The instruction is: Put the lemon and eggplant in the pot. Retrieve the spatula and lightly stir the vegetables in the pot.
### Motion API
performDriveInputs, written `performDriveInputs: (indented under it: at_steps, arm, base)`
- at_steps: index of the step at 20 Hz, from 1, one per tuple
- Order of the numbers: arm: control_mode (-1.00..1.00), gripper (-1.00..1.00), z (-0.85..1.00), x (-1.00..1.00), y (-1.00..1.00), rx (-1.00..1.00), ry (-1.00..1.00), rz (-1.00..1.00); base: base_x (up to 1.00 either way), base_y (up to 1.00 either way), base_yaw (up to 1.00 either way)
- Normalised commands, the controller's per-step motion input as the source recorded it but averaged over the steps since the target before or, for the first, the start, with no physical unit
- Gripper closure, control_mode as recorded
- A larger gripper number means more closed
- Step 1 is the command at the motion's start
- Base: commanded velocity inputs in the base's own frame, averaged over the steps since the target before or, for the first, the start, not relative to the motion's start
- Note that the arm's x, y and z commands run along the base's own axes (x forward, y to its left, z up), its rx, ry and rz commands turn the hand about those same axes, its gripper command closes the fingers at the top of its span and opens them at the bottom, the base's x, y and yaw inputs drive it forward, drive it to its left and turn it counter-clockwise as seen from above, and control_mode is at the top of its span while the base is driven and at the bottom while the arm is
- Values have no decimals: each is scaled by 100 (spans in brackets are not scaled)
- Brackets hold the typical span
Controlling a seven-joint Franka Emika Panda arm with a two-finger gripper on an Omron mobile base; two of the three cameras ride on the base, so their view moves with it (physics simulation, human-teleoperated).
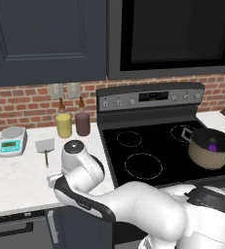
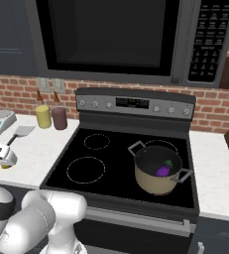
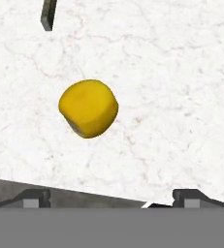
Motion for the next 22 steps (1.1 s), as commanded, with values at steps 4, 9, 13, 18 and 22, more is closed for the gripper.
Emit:
performDriveInputs:
  at_steps: [4,9,13,18,22]
  arm:
    - [-100,-100,-15,35,1,0,0,0]
    - [-100,-100,-11,37,18,0,0,0]
    - [-100,-100,-14,26,21,0,1,0]
    - [-100,-100,-22,17,17,0,4,0]
    - [-100,-100,-24,7,5,0,2,0]
  base:
    - [0,0,0]
    - [0,0,0]
    - [0,0,0]
    - [0,0,0]
    - [0,0,0]
